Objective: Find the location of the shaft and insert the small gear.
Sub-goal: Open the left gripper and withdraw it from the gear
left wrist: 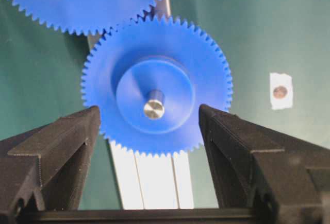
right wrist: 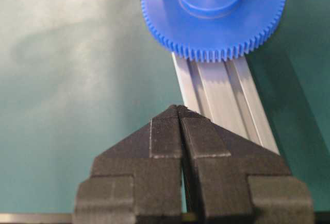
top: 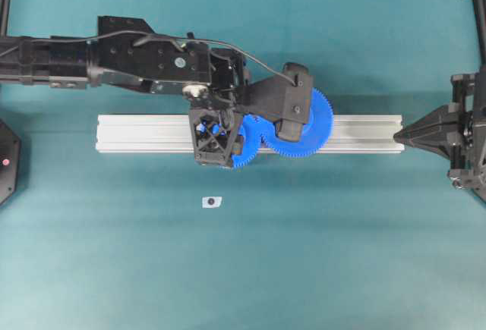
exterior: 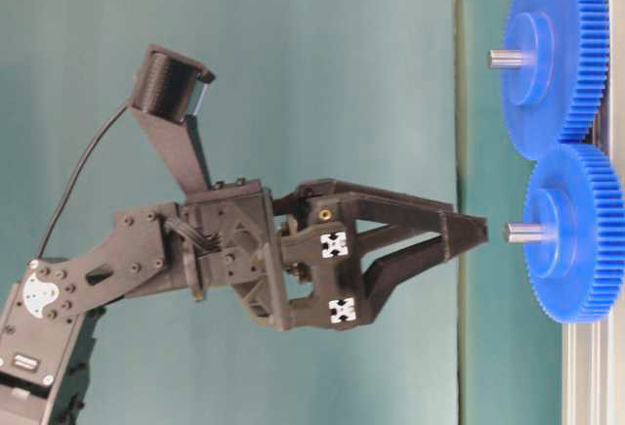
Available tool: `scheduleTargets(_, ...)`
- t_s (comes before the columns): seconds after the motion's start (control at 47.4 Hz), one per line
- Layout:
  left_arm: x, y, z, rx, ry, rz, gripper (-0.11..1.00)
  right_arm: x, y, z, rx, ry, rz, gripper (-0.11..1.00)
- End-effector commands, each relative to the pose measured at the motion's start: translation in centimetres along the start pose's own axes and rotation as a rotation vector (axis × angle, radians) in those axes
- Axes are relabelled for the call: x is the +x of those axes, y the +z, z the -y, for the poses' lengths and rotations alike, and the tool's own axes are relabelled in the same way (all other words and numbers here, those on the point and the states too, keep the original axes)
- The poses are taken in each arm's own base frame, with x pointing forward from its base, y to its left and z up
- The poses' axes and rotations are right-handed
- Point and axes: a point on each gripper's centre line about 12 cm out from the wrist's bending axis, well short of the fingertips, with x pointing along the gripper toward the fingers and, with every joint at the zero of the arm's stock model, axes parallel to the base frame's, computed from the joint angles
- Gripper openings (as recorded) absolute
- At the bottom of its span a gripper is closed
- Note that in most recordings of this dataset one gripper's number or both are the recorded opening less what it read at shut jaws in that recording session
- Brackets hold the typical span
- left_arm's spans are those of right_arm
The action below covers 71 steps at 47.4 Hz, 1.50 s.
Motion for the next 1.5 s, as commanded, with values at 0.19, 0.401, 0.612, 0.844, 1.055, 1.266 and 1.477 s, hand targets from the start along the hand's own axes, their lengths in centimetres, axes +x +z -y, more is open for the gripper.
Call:
scheduleTargets(0.19,-3.7,-0.2,0.3,0.006,0.018,0.078,0.74,0.0,0.6,-0.1,0.011,0.0,0.016,-0.01)
scheduleTargets(0.401,-5.0,-1.2,0.5,0.007,0.021,0.091,0.74,0.0,0.6,-0.1,0.008,0.002,0.017,-0.01)
scheduleTargets(0.612,-6.1,-2.2,0.9,-0.009,0.022,0.113,0.74,0.0,0.6,-0.1,0.008,0.002,0.017,-0.01)
scheduleTargets(0.844,-7.4,-2.8,1.0,-0.012,0.035,0.172,0.73,0.0,0.7,-0.1,0.011,0.002,0.018,-0.01)
scheduleTargets(1.055,-8.6,-3.3,1.1,-0.014,0.045,0.224,0.73,0.0,0.7,-0.1,0.01,0.003,0.02,-0.01)
scheduleTargets(1.266,-9.1,-3.9,1.3,-0.042,0.047,0.258,0.73,0.0,0.7,-0.1,0.011,0.001,0.02,-0.01)
scheduleTargets(1.477,-9.6,-4.8,1.5,-0.088,0.05,0.315,0.73,0.0,0.7,-0.1,0.011,0.001,0.02,-0.01)
